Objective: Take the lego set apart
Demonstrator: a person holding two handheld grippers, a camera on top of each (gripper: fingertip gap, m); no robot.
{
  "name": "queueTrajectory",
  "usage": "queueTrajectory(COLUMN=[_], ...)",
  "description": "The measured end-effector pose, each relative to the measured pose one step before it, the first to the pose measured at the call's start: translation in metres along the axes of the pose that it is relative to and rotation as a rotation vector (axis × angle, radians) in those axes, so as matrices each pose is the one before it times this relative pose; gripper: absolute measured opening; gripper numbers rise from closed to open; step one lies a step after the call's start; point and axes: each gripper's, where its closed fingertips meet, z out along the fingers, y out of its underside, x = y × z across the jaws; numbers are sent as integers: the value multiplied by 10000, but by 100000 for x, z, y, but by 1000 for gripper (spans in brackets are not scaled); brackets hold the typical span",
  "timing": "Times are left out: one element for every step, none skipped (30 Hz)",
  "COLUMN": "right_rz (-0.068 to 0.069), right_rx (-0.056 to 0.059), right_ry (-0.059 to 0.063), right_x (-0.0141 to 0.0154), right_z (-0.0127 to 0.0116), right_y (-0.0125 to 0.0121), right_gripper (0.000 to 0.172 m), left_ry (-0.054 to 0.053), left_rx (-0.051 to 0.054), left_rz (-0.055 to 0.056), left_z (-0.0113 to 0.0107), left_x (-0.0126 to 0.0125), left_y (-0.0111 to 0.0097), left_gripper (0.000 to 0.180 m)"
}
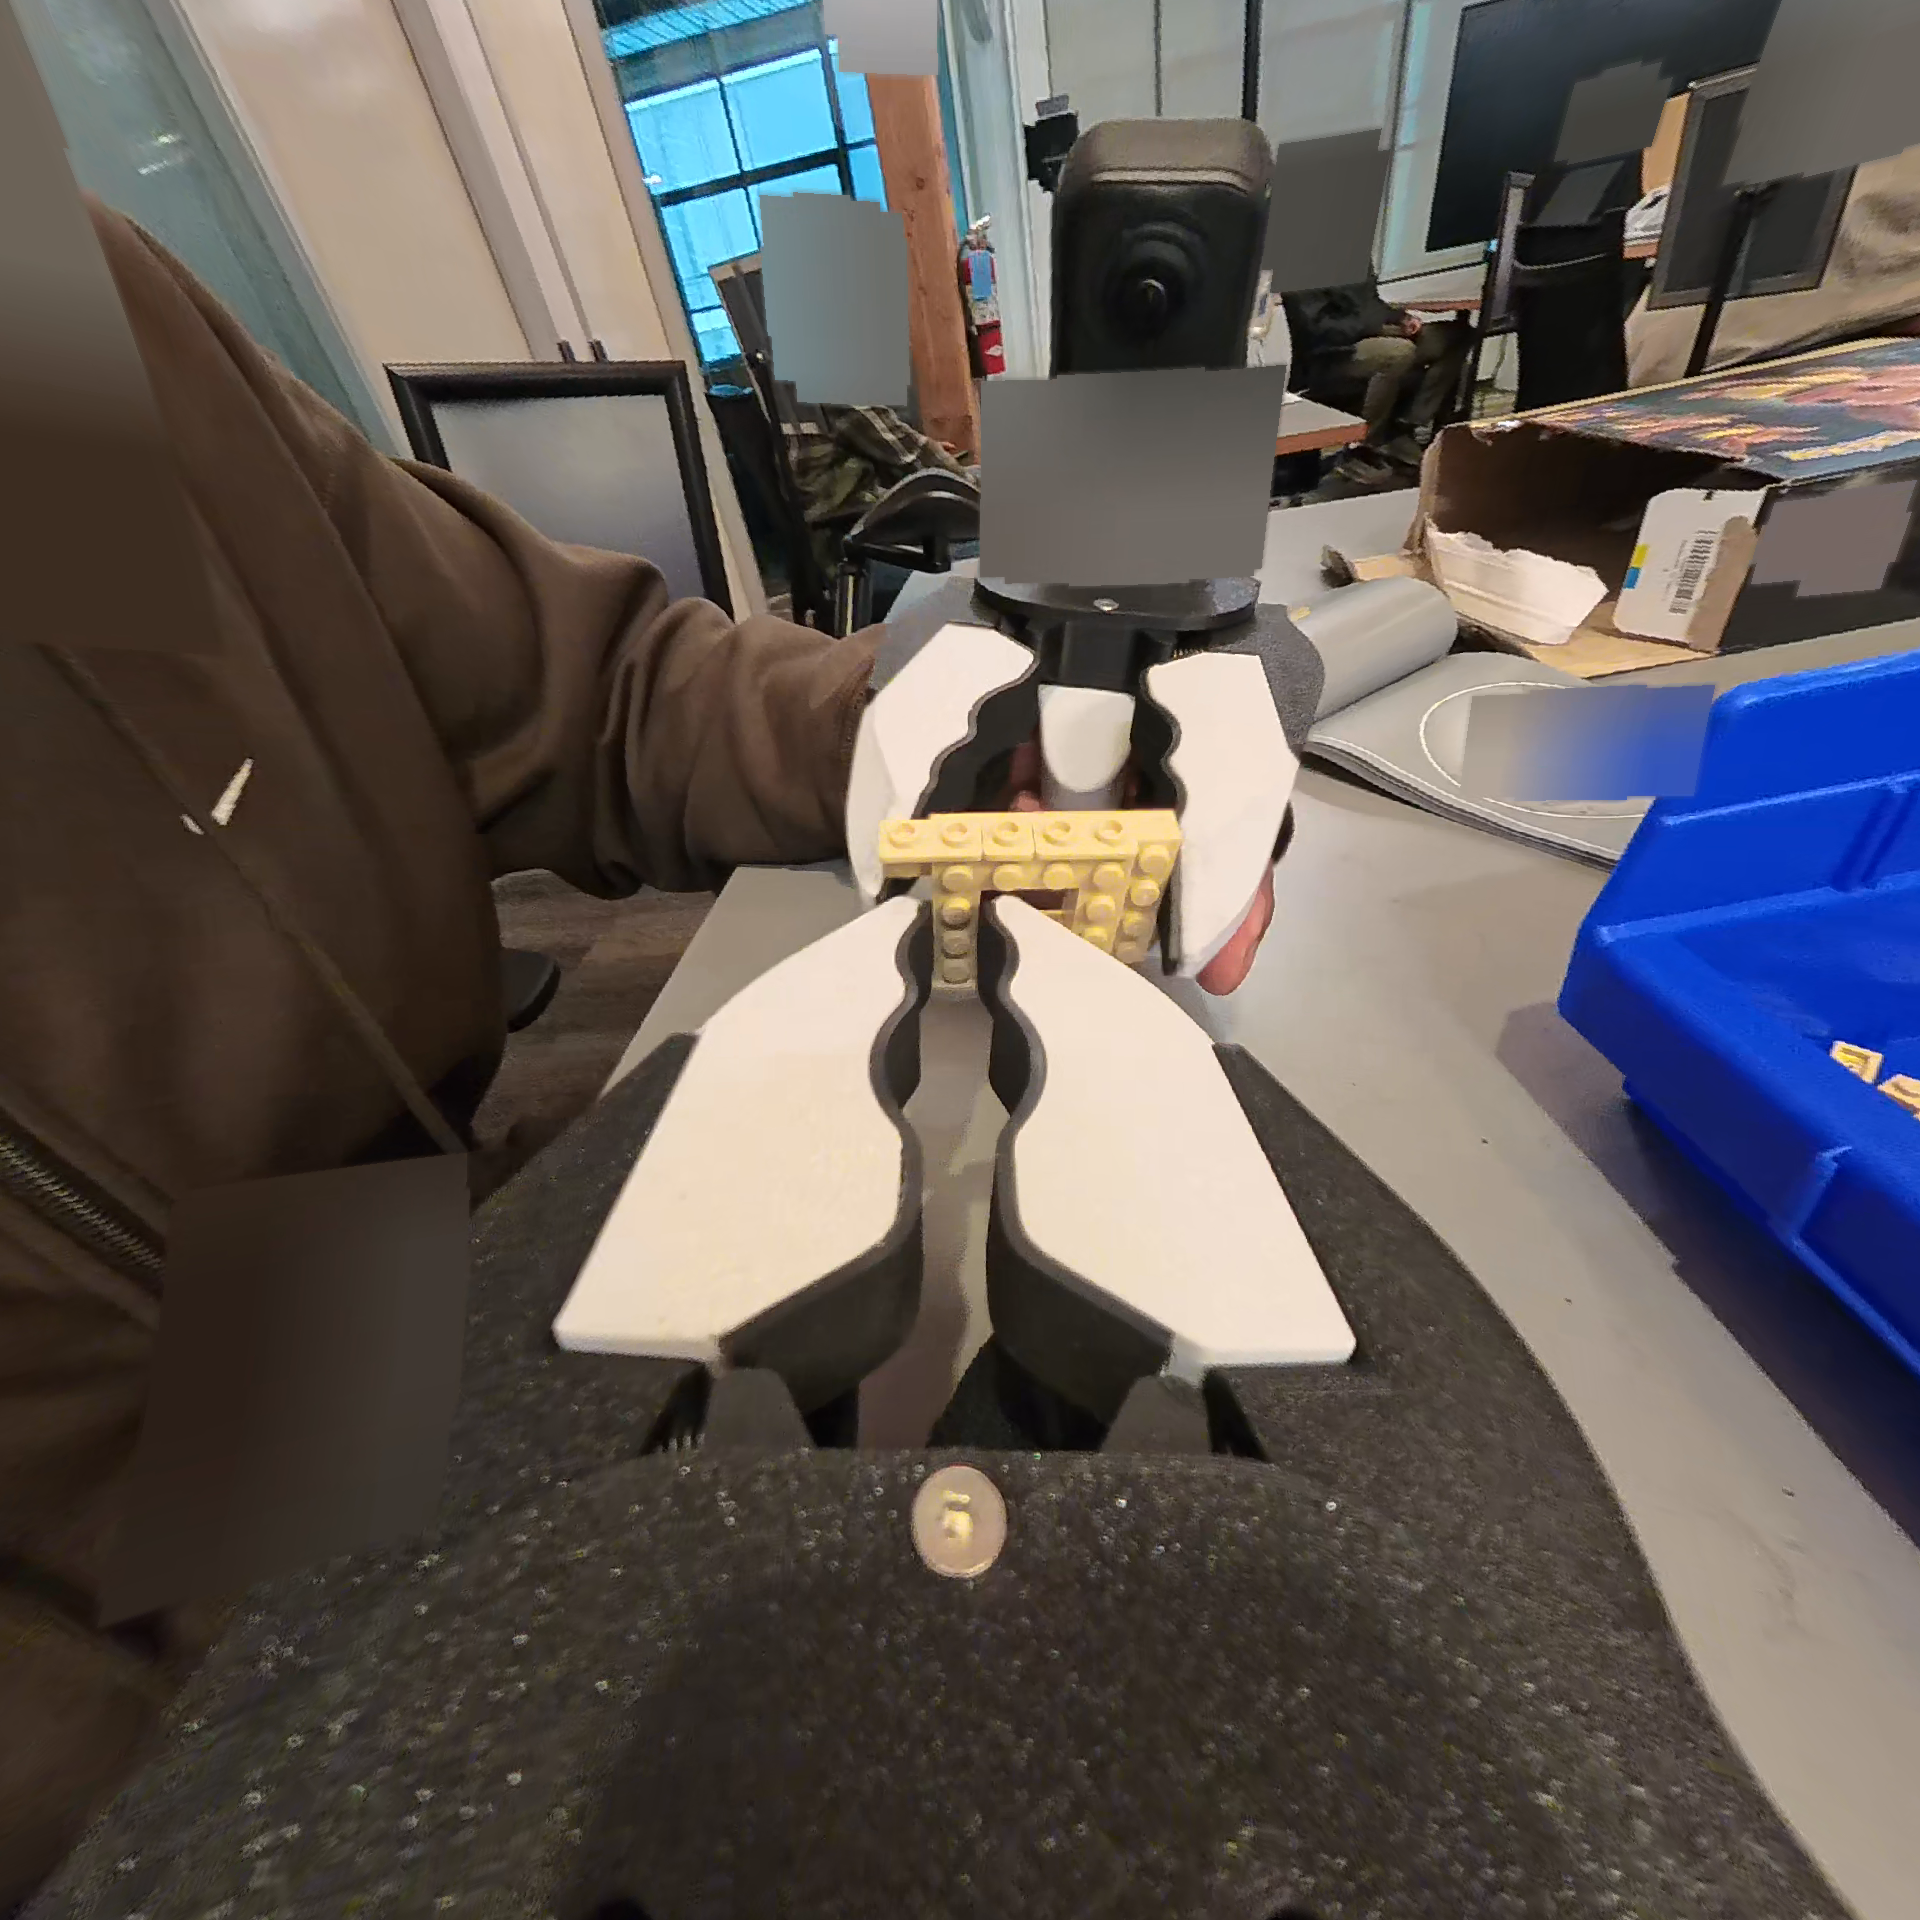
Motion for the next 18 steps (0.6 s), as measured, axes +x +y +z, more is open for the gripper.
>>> queueTrajectory(right_rz=[76,108,134,133,170,137,55,3,4,5,-38,-111,-147,-170,-241,-284,-198,-83], right_rx=[57,68,84,94,103,31,6,22,33,26,-1,-48,-88,-147,-208,-181,-116,-36], right_ry=[-103,-87,-112,-192,-64,-76,-77,-13,37,42,90,162,165,188,245,201,118,30], right_x=[-85,-50,-50,-136,35,14,-38,13,73,97,142,197,170,186,225,122,22,-33], right_z=[-41,-39,-63,-101,-90,-36,-38,-47,-62,-68,-51,-51,-26,12,43,53,45,52], right_y=[-75,-87,-108,-107,-130,-6,50,16,-39,-75,-29,43,95,171,265,222,113,24], right_gripper=[8,8,8,8,8,8,8,8,8,8,8,8,8,8,8,8,8,8], left_ry=[58,46,48,68,17,6,-11,-41,-70,-88,-166,-251,-263,-268,-300,-245,-137,-65], left_rx=[33,49,85,114,147,-7,-12,-21,2,16,26,-27,-102,-135,-191,-217,-126,-62], left_rz=[-40,-91,-112,-150,-203,-93,-23,-27,-37,-1,41,120,201,194,212,277,297,176], left_z=[-49,-45,-62,-77,-105,59,77,52,9,-1,-10,-13,-3,24,25,0,-66,-59], left_x=[71,17,4,15,-70,-36,31,-9,-69,-78,-160,-227,-200,-182,-226,-153,-42,20], left_y=[-65,-80,-90,-129,-188,21,31,21,-56,-83,-93,-53,41,58,128,169,95,17], left_gripper=[47,46,45,43,39,39,40,40,40,40,40,41,41,41,41,41,41,41])
